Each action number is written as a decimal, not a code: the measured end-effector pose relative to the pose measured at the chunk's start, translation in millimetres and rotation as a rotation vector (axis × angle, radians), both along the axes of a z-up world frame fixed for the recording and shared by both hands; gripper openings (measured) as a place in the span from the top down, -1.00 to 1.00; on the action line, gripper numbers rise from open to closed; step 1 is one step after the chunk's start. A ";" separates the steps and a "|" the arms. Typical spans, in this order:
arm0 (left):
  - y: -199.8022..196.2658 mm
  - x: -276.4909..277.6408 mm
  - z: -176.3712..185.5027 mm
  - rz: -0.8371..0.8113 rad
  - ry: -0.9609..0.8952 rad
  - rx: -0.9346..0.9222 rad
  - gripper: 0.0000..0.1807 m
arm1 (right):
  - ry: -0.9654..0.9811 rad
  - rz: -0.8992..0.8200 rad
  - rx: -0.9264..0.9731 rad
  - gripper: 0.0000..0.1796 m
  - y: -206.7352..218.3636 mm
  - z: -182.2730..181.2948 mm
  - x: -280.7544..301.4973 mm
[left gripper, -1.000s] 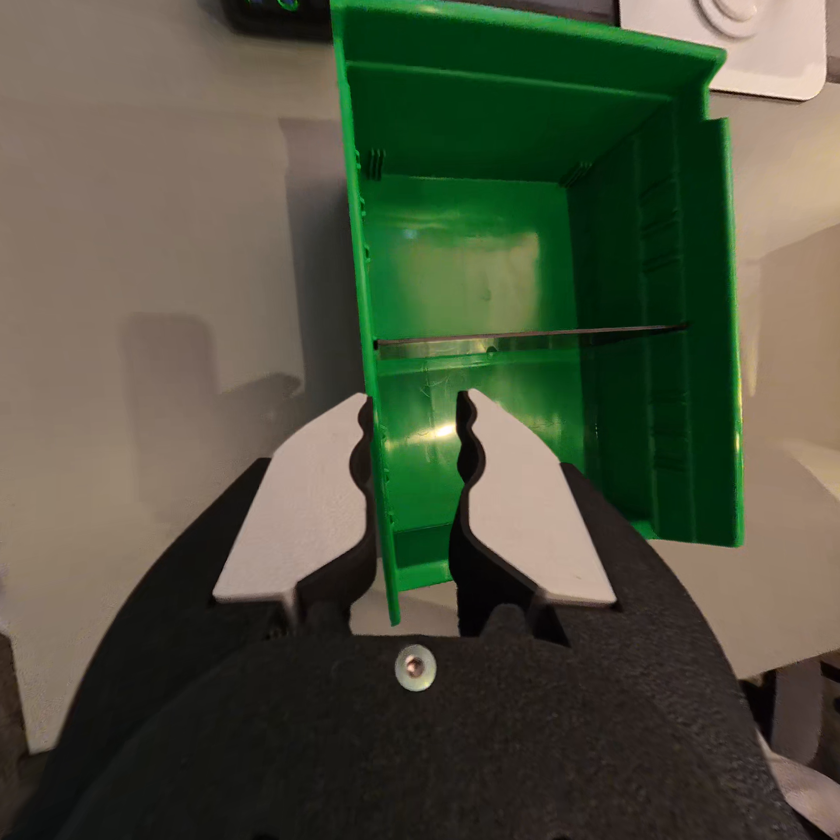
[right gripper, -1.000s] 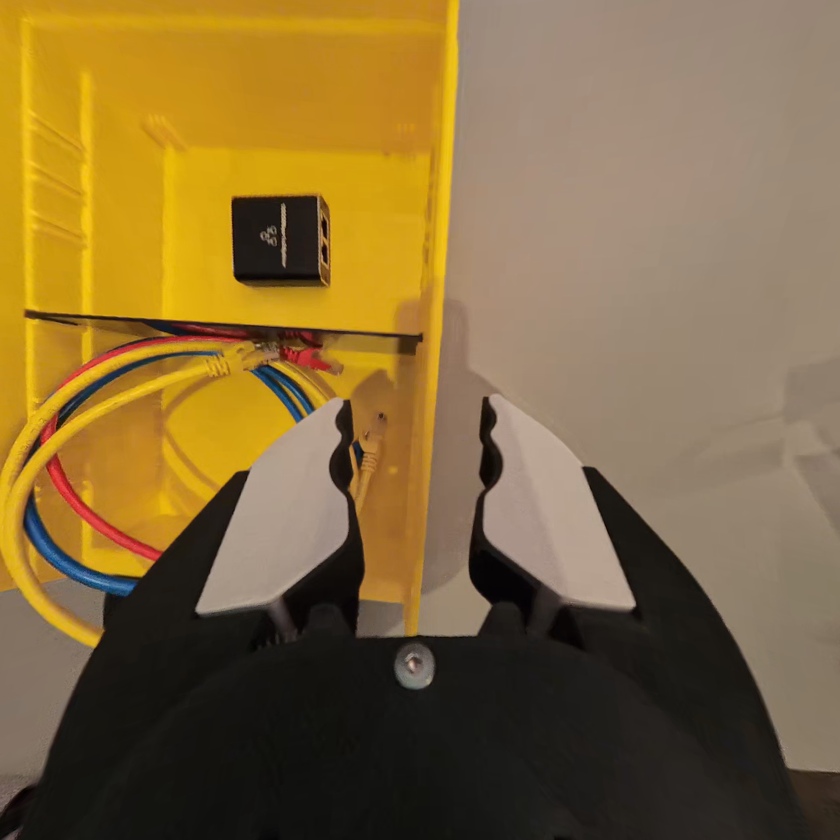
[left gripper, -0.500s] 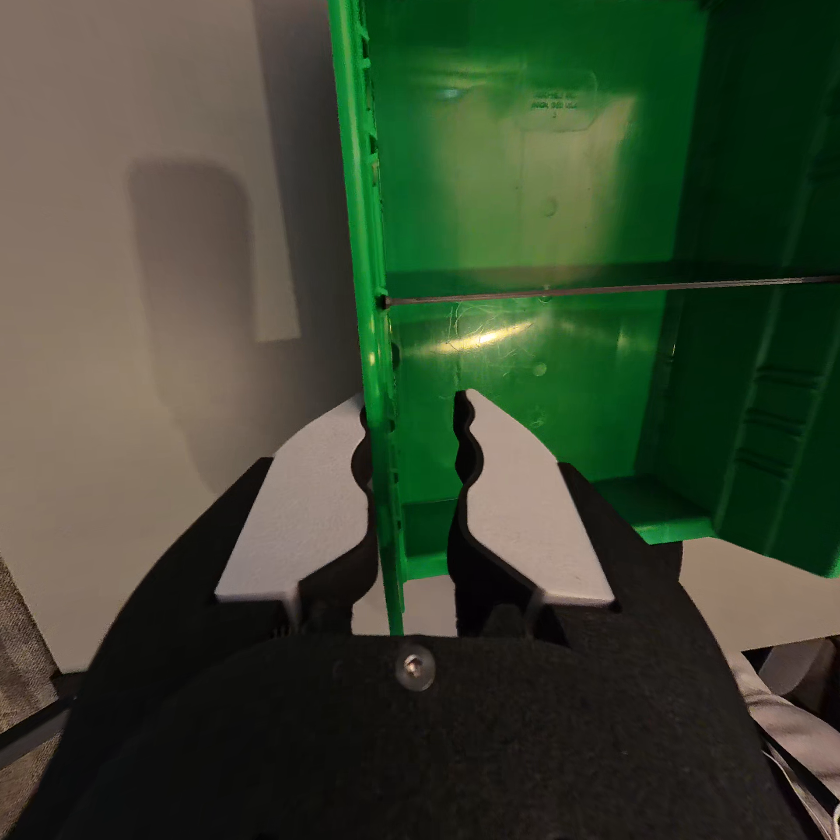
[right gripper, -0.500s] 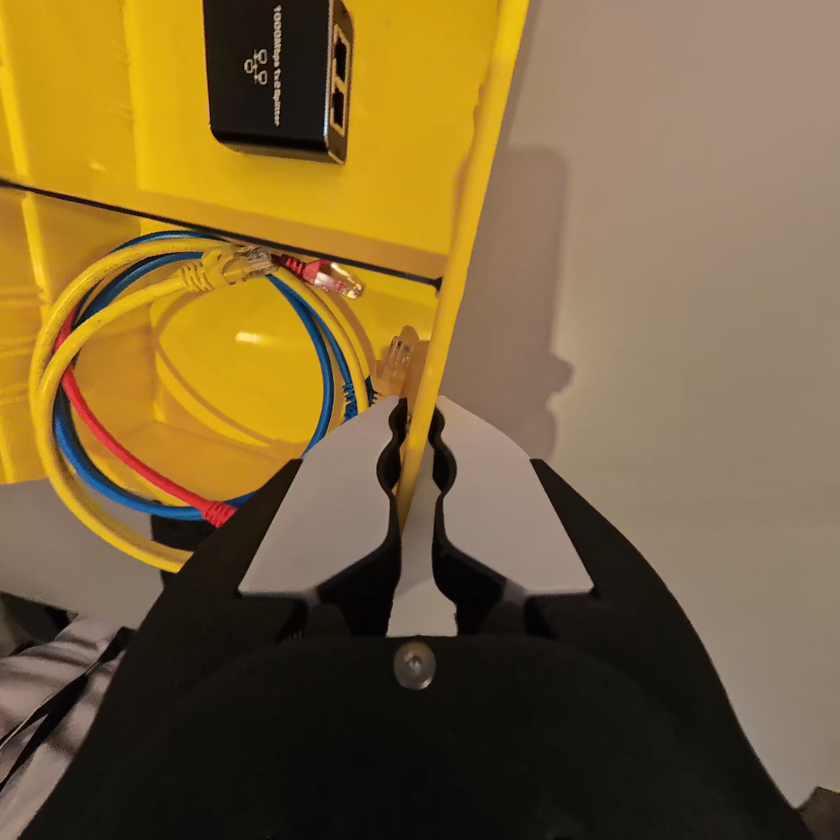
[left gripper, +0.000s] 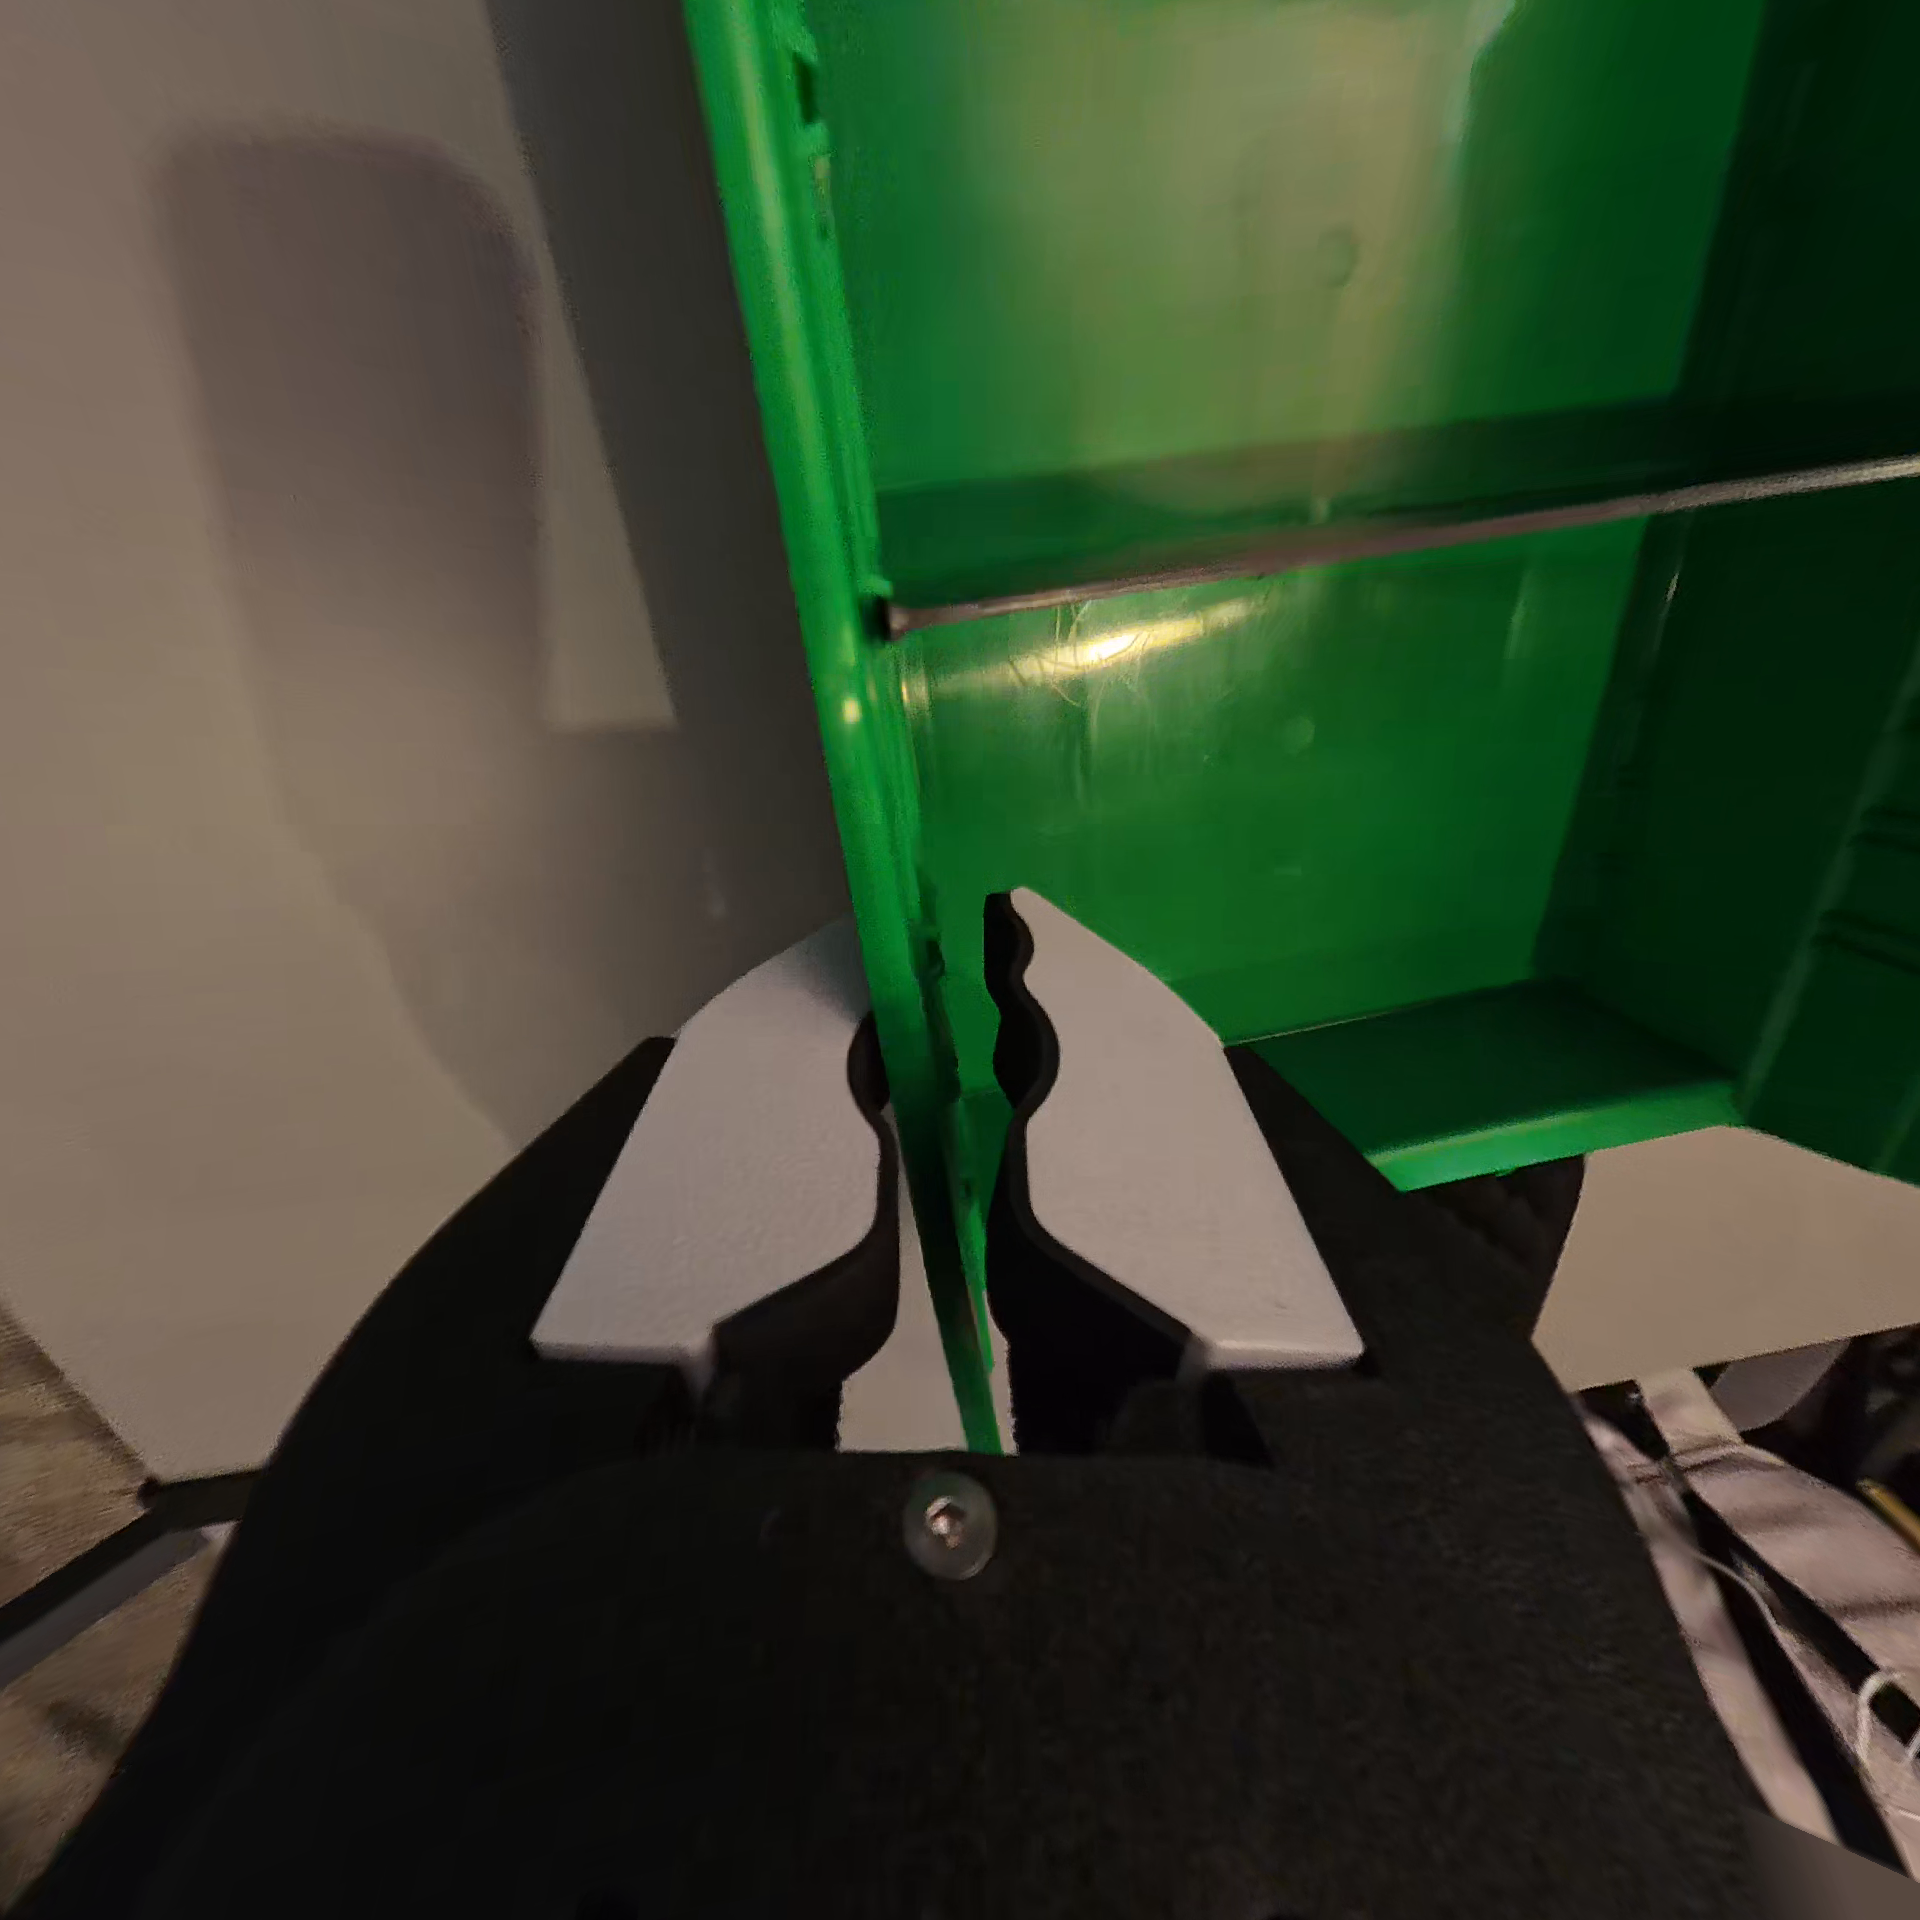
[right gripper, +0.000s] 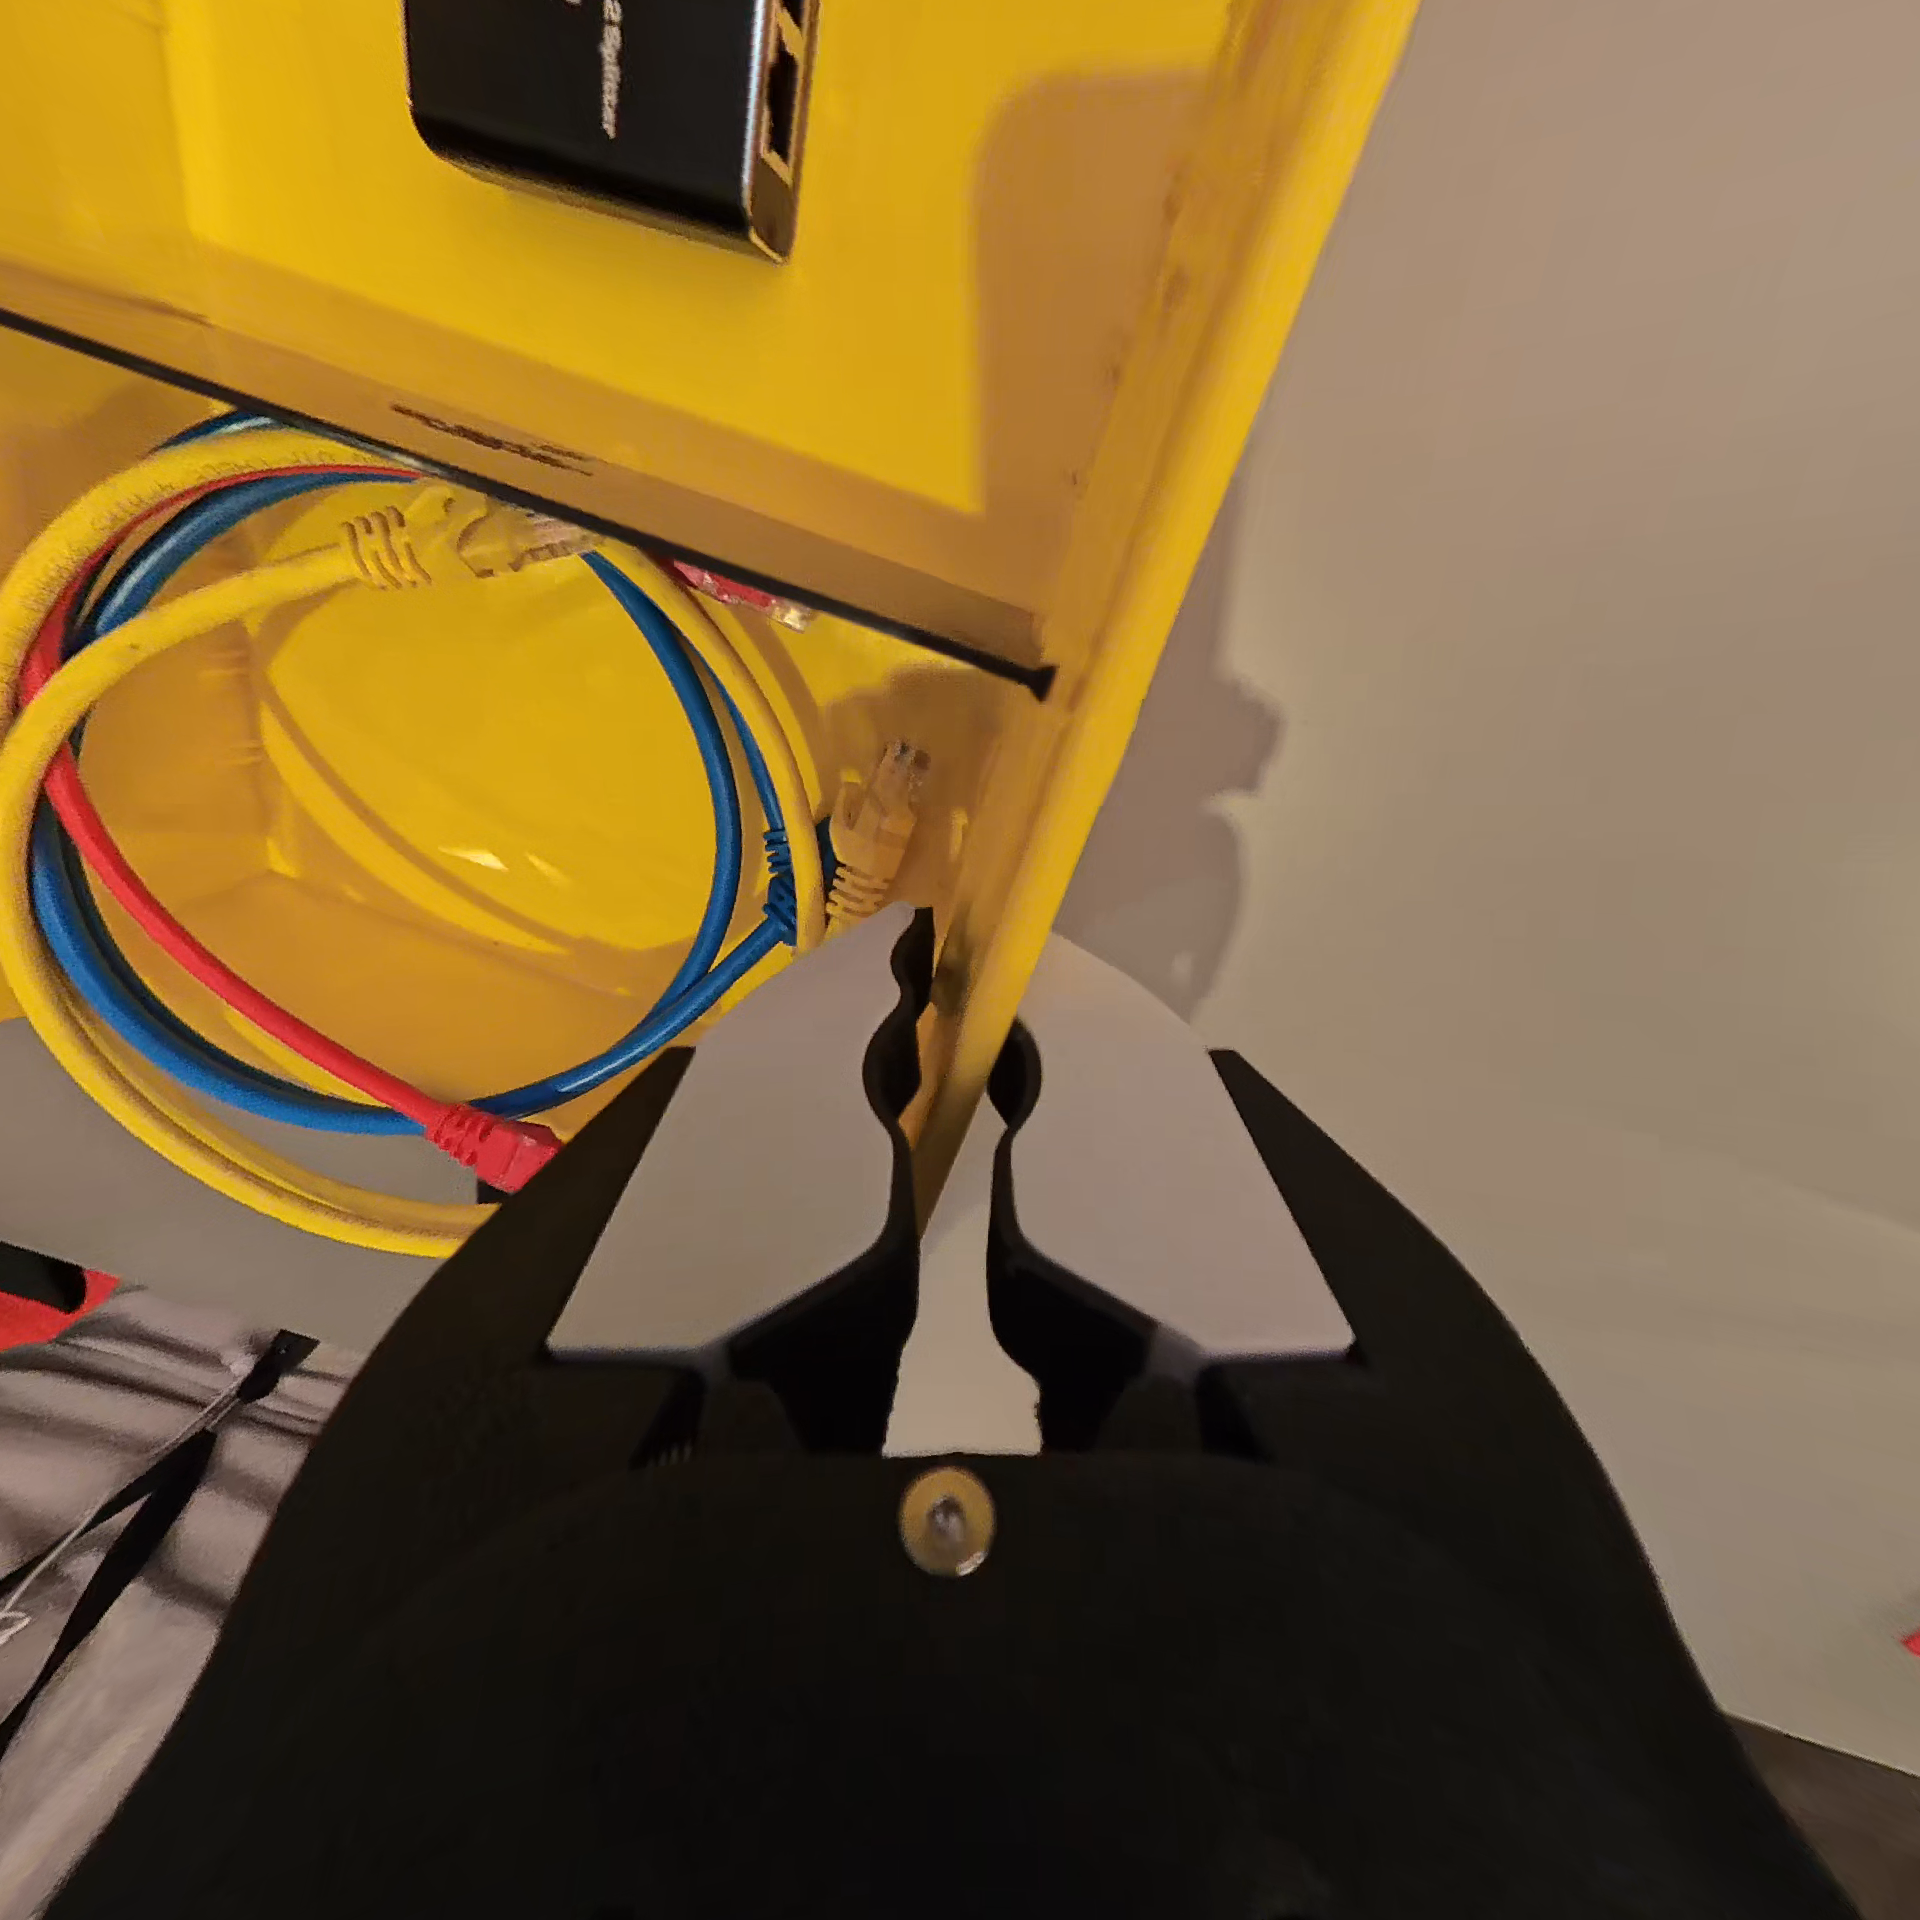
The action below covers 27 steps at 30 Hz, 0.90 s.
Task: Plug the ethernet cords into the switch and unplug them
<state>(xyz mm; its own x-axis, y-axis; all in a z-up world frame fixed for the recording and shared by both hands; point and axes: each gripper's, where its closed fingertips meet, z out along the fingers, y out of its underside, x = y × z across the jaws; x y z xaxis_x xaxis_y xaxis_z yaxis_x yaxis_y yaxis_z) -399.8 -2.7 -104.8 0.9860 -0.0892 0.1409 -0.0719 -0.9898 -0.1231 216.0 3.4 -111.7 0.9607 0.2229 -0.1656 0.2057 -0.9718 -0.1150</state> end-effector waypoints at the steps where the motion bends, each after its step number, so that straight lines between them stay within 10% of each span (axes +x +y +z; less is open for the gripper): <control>1: -0.5 3.6 -0.3 -0.024 0.016 -0.008 0.86 | -0.018 0.012 -0.007 0.91 0.6 -0.2 -4.2; 27: -2.6 88.6 6.5 -0.376 0.107 -0.074 0.64 | -0.221 0.194 0.079 0.72 15.6 19.6 -68.9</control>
